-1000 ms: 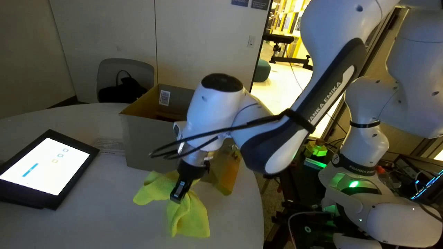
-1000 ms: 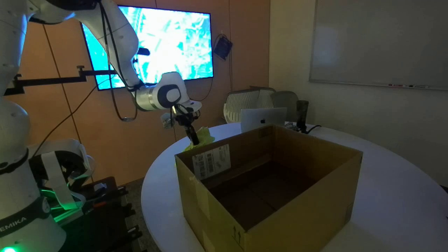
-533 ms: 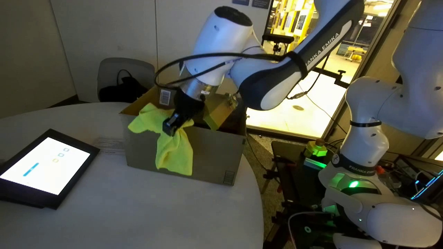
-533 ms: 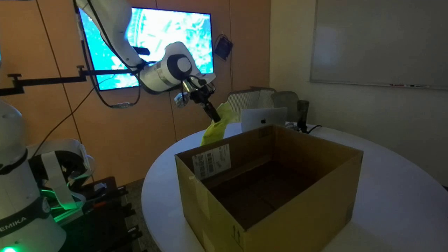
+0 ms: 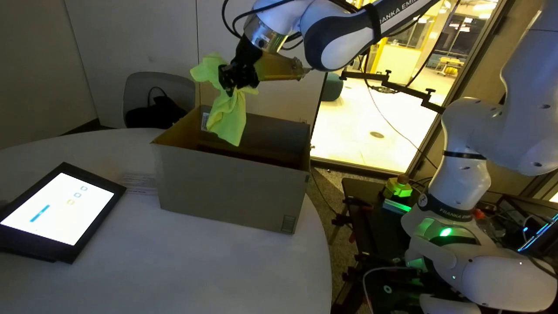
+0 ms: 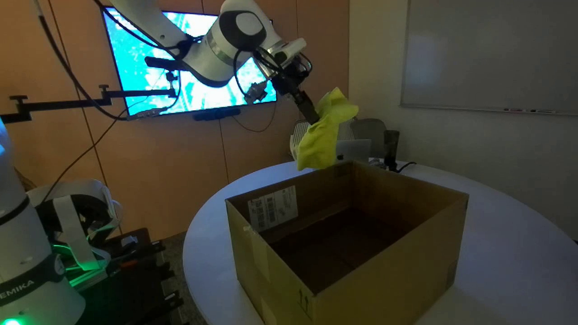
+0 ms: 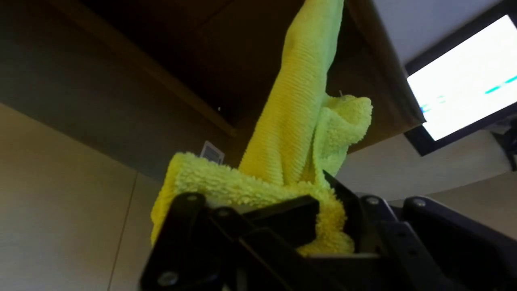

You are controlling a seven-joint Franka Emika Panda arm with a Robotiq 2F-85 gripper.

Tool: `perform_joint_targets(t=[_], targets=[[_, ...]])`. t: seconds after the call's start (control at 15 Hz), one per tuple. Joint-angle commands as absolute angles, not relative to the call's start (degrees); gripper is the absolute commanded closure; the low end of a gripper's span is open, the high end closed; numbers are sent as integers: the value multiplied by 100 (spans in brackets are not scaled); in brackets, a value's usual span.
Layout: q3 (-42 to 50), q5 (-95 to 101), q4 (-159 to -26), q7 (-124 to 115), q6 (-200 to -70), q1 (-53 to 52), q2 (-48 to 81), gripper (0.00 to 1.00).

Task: Pick up the pen and put it in the middle of the towel. Fold the towel and put it in the box.

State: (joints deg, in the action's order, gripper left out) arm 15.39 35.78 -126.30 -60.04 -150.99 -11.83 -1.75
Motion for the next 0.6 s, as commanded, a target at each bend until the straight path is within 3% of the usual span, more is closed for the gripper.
perform_joint_targets(t=[0.0, 0.53], targets=[[1034, 3557, -12508, -6235, -14967, -339, -160, 97], [890, 2792, -12713, -5714, -15201, 197, 1051, 96]])
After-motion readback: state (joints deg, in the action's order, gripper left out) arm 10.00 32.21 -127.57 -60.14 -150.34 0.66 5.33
